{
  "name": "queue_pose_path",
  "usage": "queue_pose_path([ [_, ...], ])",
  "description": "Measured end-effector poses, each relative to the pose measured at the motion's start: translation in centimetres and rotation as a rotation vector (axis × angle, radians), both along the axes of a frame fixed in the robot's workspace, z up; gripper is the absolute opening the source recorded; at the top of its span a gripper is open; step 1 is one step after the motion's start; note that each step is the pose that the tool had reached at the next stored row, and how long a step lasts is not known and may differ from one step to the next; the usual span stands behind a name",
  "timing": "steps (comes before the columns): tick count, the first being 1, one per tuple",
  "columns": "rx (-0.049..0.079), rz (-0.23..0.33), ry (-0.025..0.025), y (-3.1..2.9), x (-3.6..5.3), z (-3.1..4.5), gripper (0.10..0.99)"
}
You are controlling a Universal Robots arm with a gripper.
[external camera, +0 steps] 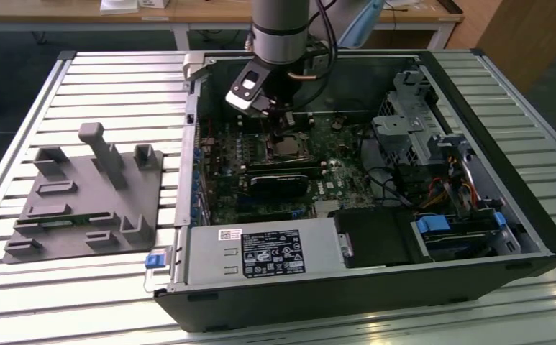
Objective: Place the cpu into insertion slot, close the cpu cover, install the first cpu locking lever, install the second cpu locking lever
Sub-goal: 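Close the cpu cover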
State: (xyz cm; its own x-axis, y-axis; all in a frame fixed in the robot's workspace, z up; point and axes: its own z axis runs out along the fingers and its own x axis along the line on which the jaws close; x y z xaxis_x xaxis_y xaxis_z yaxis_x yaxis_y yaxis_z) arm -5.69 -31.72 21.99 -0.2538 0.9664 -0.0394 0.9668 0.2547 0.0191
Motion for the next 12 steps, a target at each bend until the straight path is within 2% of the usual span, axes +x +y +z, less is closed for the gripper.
queue_pose_path([
  [6, 0.001, 0.0, 0.0001, 0.33, -0.13, -0.68, 0.106],
  [12, 0.003, 0.0, 0.0001, 0.39, -0.35, -1.2, 0.106],
])
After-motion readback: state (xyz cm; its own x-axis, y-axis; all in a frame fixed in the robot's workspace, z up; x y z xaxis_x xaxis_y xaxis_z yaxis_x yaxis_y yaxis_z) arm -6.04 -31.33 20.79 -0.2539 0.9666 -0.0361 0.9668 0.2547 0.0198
